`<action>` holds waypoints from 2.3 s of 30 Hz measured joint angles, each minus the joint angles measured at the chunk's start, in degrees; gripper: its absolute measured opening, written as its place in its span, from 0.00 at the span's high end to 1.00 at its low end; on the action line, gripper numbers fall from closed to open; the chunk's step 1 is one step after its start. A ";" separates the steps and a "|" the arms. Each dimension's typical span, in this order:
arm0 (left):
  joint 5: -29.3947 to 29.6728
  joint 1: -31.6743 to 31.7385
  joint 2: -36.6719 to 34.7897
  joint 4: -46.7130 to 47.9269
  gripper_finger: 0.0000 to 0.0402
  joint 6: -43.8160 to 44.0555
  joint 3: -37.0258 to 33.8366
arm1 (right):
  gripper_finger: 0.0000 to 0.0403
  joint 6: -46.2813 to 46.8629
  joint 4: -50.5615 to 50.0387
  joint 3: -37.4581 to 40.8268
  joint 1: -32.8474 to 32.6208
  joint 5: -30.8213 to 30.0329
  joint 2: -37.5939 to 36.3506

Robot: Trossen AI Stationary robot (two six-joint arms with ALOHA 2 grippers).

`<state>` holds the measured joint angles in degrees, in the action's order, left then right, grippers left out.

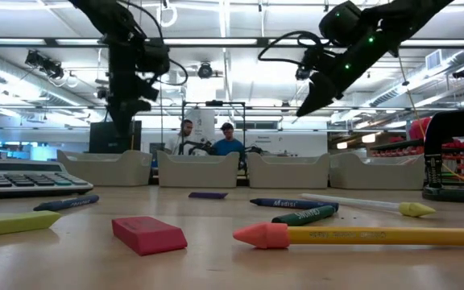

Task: Sort crayons/erasers/pens/pencils in bins
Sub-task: Put the top green crayon into the gray bin, then adjust the pink pen in the gray bin

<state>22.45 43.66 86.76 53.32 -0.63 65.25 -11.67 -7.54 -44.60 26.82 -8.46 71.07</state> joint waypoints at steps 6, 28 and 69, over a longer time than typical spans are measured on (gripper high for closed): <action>2.15 -0.01 3.60 -2.36 0.89 -0.04 0.00 | 0.74 -3.89 3.12 0.00 2.43 3.19 0.00; 3.86 1.17 4.04 -3.30 0.90 2.87 0.00 | 0.74 -6.78 15.35 0.00 13.71 8.66 0.02; 0.39 -1.59 9.62 -3.57 0.63 -0.46 8.78 | 0.74 -2.82 28.55 0.00 19.90 20.35 8.96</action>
<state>22.83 42.07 96.38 49.74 -1.09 74.03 -14.49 21.01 -44.60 46.72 11.89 80.03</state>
